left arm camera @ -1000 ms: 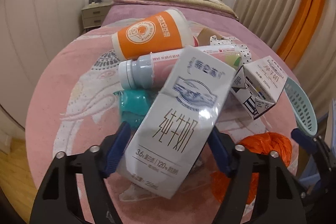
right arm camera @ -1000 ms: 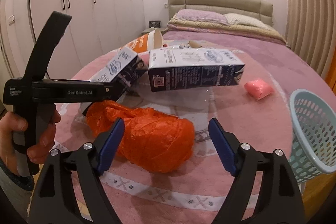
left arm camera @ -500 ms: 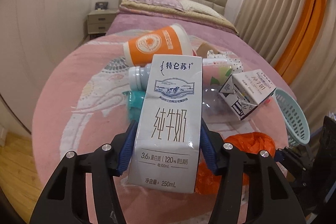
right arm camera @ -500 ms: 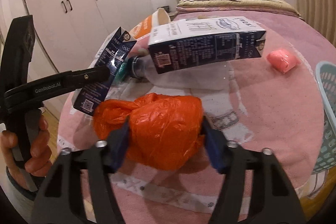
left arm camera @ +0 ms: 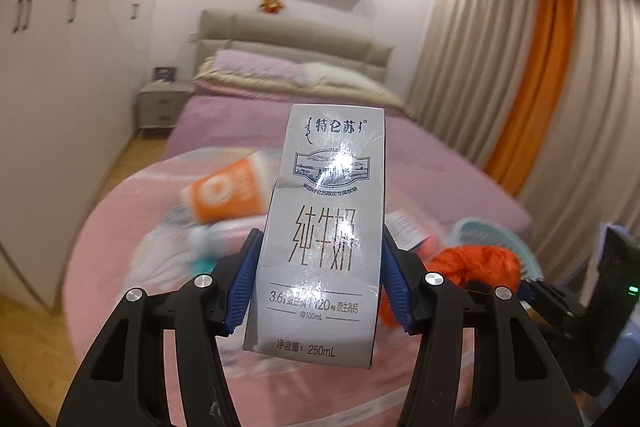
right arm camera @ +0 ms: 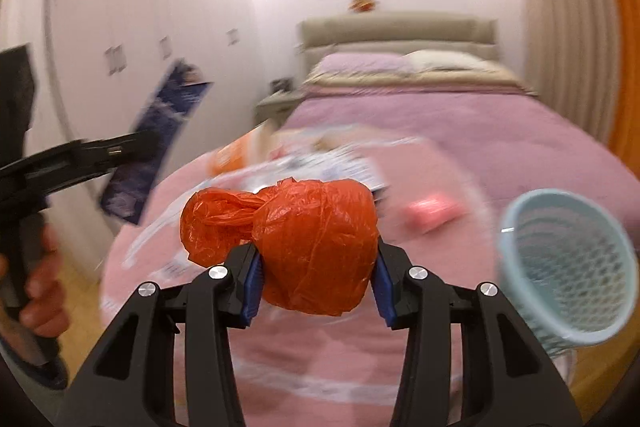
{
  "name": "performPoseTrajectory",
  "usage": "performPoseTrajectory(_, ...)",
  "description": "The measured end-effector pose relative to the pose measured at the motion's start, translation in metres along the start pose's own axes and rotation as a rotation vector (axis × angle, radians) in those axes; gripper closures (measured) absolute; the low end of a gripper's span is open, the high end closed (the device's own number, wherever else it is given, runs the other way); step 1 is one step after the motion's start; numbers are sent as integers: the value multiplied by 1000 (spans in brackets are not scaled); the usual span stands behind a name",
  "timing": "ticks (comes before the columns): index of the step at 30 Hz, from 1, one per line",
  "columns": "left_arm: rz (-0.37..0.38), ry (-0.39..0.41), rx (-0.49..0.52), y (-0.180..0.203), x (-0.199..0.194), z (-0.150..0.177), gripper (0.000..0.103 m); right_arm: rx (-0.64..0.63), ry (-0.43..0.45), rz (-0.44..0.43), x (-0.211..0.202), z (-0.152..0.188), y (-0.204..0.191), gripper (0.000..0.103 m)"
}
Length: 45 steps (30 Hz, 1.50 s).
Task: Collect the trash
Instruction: 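Carry both items to the blue basket and open both tools, then return both tools to the table over the remaining trash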
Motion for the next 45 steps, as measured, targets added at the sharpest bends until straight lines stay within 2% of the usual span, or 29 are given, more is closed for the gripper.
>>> performPoseTrajectory(3,71,3,32,38,8,-10,49,44,55,131,-25,-14,53,61)
performPoseTrajectory(7,130,-4,118,102,29,-15,49,138,113,314,-60,-22,127,61)
performPoseTrajectory(11,209,-52,184,173,63,-13,49,235,127,454,-83,-16,188,61)
performPoseTrajectory(14,244,-121,218,212,95,-1,49,302,106,532,-89,-1,226,61)
performPoseTrajectory(18,311,-256,214,247,137,26,49,414,19,582,-83,30,266,61)
performPoseTrajectory(20,322,-298,223,258,152,39,49,461,-30,607,-79,47,284,60)
performPoseTrajectory(24,373,-380,226,289,169,60,49,505,-75,634,-73,63,293,55)
performPoseTrajectory(26,384,-397,214,295,173,62,48,515,-95,640,-69,66,302,47)
performPoseTrajectory(27,384,-393,213,298,175,62,46,518,-101,647,-68,66,303,40)
performPoseTrajectory(28,385,-389,216,299,176,62,43,518,-101,653,-68,66,304,38)
performPoseTrajectory(29,381,-382,220,298,173,62,38,519,-99,657,-68,65,307,38)
performPoseTrajectory(37,389,-296,227,280,141,51,37,487,-37,653,-82,53,303,38)
performPoseTrajectory(45,365,-171,183,238,94,17,38,380,16,560,-73,17,254,38)
Point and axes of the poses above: each gripper's, at about its wrist camera, not at the fingertips, and x roughly the way its jaws point, y to its right, z to its underside, the point moved 8 cm from there along x, roughly the way its jaws point, and after that the axes turned 13 degrees about -z, right-handed, at the moved point
